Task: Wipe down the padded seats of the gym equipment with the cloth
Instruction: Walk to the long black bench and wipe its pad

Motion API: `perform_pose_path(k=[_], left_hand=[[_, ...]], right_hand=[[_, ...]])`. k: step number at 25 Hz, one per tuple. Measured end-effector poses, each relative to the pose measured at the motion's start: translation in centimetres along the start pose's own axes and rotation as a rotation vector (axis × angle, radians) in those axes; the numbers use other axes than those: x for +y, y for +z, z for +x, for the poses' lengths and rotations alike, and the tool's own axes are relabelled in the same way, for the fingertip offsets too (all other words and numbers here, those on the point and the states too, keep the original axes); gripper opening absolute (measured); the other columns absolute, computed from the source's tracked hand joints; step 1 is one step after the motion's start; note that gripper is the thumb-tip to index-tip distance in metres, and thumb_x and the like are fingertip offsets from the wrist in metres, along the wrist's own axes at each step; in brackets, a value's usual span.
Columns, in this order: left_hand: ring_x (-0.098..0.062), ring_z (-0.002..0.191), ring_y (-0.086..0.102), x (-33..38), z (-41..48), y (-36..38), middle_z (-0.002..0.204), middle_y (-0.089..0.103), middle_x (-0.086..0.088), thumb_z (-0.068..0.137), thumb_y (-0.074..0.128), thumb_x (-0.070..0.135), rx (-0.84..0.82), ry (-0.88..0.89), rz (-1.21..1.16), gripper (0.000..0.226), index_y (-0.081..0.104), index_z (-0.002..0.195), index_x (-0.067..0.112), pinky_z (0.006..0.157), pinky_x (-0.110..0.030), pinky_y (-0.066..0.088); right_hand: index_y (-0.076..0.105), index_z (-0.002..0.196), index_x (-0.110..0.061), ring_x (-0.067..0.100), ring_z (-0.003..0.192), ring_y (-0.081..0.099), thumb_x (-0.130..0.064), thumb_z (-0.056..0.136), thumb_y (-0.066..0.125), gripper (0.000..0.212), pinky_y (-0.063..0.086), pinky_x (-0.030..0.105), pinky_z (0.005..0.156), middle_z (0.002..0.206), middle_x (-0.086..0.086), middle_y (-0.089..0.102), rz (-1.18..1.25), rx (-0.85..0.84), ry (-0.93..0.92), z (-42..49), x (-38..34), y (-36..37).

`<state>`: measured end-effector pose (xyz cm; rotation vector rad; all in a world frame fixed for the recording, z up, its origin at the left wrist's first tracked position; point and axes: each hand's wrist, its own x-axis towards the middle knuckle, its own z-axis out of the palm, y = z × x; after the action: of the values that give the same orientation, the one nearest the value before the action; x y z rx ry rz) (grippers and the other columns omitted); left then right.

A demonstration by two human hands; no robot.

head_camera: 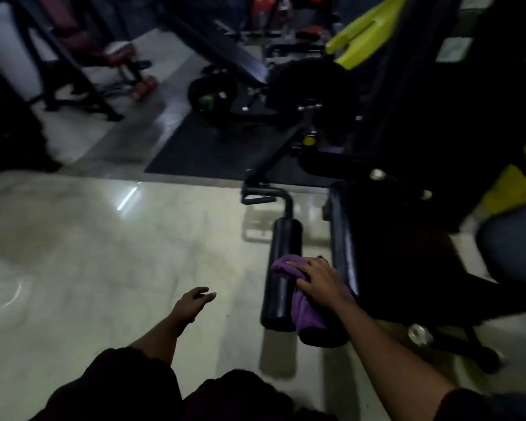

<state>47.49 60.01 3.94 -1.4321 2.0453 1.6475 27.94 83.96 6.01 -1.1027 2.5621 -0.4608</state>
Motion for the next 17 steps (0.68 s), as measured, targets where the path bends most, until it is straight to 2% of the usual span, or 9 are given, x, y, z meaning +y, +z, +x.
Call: perform_pose_path(k=[2, 4, 7, 8, 11, 14, 17], left_hand=[[-0.026, 0.115, 0.053, -3.0, -0.3, -4.6, 0.116, 0.059, -0.003, 0.072, 0.068, 0.047, 0.099, -0.057, -0.073, 0.058, 0.055, 0.122, 0.022, 0.07, -0.03, 0.041], [-0.026, 0.115, 0.053, -5.4, 0.3, -9.1, 0.116, 0.059, -0.002, 0.066, 0.066, 0.049, 0.194, -0.108, -0.145, 0.061, 0.056, 0.12, 0.023, 0.067, -0.028, 0.041], [-0.024, 0.108, 0.054, -7.5, 2.5, -15.3, 0.114, 0.06, -0.003, 0.079, 0.069, 0.039, 0.269, -0.157, -0.237, 0.047, 0.057, 0.12, 0.021, 0.067, -0.027, 0.039], [-0.022, 0.102, 0.054, -7.9, 3.7, -17.7, 0.111, 0.06, -0.003, 0.075, 0.069, 0.041, 0.291, -0.163, -0.264, 0.048, 0.058, 0.118, 0.022, 0.067, -0.026, 0.038], [-0.021, 0.098, 0.055, -7.0, 8.0, -24.5, 0.109, 0.061, -0.003, 0.062, 0.064, 0.047, 0.328, -0.137, -0.32, 0.057, 0.058, 0.114, 0.024, 0.068, -0.027, 0.04], [-0.023, 0.105, 0.057, -4.4, 14.0, -30.1, 0.116, 0.061, -0.005, 0.078, 0.067, 0.04, 0.315, -0.069, -0.356, 0.045, 0.057, 0.118, 0.022, 0.069, -0.028, 0.043], [-0.024, 0.109, 0.058, 0.0, 21.3, -34.3, 0.119, 0.061, -0.007, 0.088, 0.062, 0.032, 0.302, -0.011, -0.34, 0.03, 0.058, 0.116, 0.024, 0.069, -0.028, 0.044]], right_hand=[[0.041, 0.134, -0.041, 0.023, 0.125, 0.038, -0.043, 0.078, 0.039, 0.056, 0.038, 0.038, 0.099, 0.136, -0.004, 0.047, -0.026, -0.053, -0.092, 3.2, -4.0, 1.4], [0.04, 0.134, -0.042, 0.022, 0.124, 0.038, -0.042, 0.079, 0.039, 0.055, 0.037, 0.037, 0.098, 0.134, -0.005, 0.047, -0.041, -0.104, -0.196, 7.2, -8.1, 3.1], [0.041, 0.133, -0.044, 0.022, 0.124, 0.038, -0.043, 0.08, 0.038, 0.053, 0.038, 0.041, 0.099, 0.132, -0.004, 0.048, -0.049, -0.168, -0.311, 13.6, -14.1, 5.4], [0.041, 0.133, -0.043, 0.023, 0.123, 0.038, -0.039, 0.083, 0.042, 0.051, 0.038, 0.041, 0.098, 0.131, -0.003, 0.048, -0.051, -0.189, -0.335, 16.0, -16.3, 6.1], [0.04, 0.134, -0.044, 0.022, 0.122, 0.038, -0.034, 0.086, 0.045, 0.049, 0.038, 0.041, 0.097, 0.132, -0.003, 0.049, -0.078, -0.197, -0.37, 23.3, -22.1, 7.3], [0.04, 0.135, -0.042, 0.023, 0.121, 0.038, -0.031, 0.088, 0.048, 0.049, 0.038, 0.042, 0.098, 0.132, -0.002, 0.05, -0.095, -0.185, -0.348, 30.4, -25.5, 6.7], [0.04, 0.134, -0.044, 0.022, 0.118, 0.04, -0.038, 0.082, 0.042, 0.051, 0.039, 0.043, 0.097, 0.13, -0.002, 0.052, -0.084, -0.139, -0.303, 37.3, -26.8, 5.3]])
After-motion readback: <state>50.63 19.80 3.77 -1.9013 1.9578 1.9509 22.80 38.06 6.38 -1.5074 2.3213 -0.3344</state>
